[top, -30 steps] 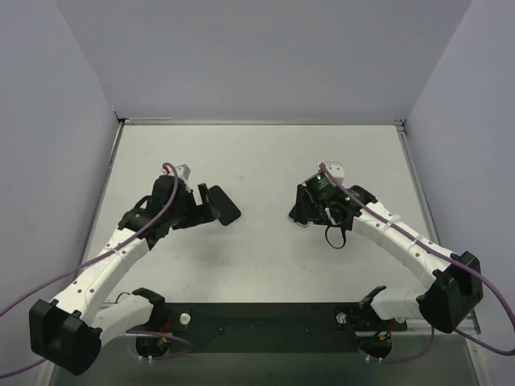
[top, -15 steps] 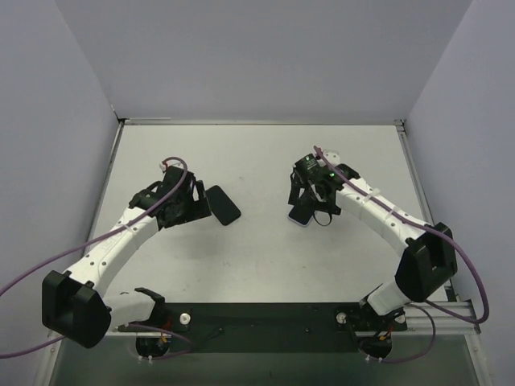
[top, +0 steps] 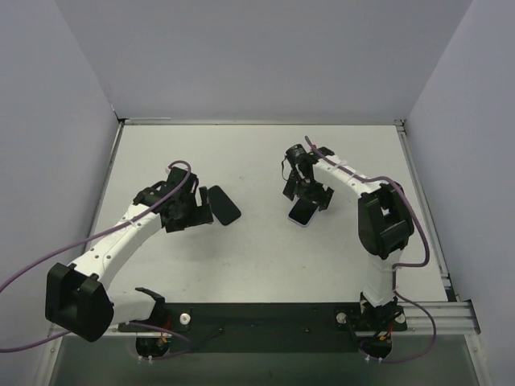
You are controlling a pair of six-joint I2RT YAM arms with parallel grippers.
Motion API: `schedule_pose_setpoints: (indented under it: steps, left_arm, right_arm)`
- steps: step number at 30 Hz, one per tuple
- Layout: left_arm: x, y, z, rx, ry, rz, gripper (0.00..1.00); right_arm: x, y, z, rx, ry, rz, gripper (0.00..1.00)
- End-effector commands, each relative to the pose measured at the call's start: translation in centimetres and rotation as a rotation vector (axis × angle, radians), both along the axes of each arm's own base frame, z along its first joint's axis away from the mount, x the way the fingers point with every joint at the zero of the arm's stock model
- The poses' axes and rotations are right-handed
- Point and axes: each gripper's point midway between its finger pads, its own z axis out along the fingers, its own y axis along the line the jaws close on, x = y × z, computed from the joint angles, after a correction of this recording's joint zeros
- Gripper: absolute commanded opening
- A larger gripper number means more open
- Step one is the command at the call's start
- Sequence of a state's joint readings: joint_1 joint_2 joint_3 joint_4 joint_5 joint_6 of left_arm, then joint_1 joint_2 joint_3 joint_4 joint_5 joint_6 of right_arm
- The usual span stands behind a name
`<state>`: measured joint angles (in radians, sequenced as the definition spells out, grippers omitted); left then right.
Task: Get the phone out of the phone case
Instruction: Pick up the phone at the center of the board.
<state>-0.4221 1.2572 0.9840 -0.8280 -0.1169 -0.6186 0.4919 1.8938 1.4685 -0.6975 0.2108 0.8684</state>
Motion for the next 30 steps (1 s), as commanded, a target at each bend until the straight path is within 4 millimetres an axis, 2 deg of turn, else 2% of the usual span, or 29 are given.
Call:
schedule_pose_setpoints:
  steps: [1,3,10,17,20,21,23,24,25,27,28,29,30]
  left_arm:
    - [0.1,-0.4,2.0,-0.043,-0.037,-0.005,0.97]
    - [0.0,-0.4,1.9,-0.044,-0.034,-0.005,0.97]
    - [0.1,-0.9,1.6,-0.061,-0.027,-0.012,0.97]
    - [0.2,-1.0,1.9,-0.071,-0.040,-0.011,0.97]
    - [0.2,-1.2,2.1,-0.086,-0.042,-0.012,0.97]
    - [0.2,-1.4,2.2,-0.093,-0.043,-0.021,0.97]
    - [0.8,-1.2,3.2,-0.069,-0.071,-0.039,0.97]
    - [1.3,-0.1,3.7,-0.004,-0.094,-0.048,0.97]
    - [1.9,0.3,5.1,0.028,-0.109,-0.052,0.97]
    - [2.5,1.1,5.7,0.080,-0.099,-0.077,0.97]
    - [3.2,0.7,7.0,0.057,-0.125,-0.086,0.97]
    - [3.6,0.4,7.1,0.031,-0.124,-0.094,0.97]
    - [3.9,-1.2,7.1,-0.044,-0.117,-0.124,0.97]
  right_arm:
    - [-1.5,-0.5,-2.8,-0.012,0.118,-0.034,0.99]
    - [-2.1,-0.6,-4.0,-0.006,0.135,-0.033,0.99]
    - [-2.5,-0.4,-6.3,0.037,0.150,-0.039,0.99]
    - [-2.4,-0.2,-6.8,0.052,0.144,0.010,0.97]
    - [-2.8,-0.5,-7.0,0.045,0.145,0.048,0.82]
    - [-2.7,-0.3,-7.0,0.059,0.137,0.065,0.67]
    - [-3.1,-0.4,-6.6,0.061,0.130,0.131,0.53]
    - [-3.8,-0.5,-6.9,0.069,0.139,0.155,0.42]
    - [-3.9,-0.4,-6.1,0.083,0.119,0.182,0.38]
    - [-4.6,0.0,-5.1,0.122,0.093,0.271,0.31]
    - [-5.3,0.8,-4.8,0.157,0.092,0.320,0.28]
    - [-5.6,1.3,-4.2,0.173,0.076,0.359,0.28]
    - [-5.8,1.7,-3.2,0.175,0.048,0.436,0.28]
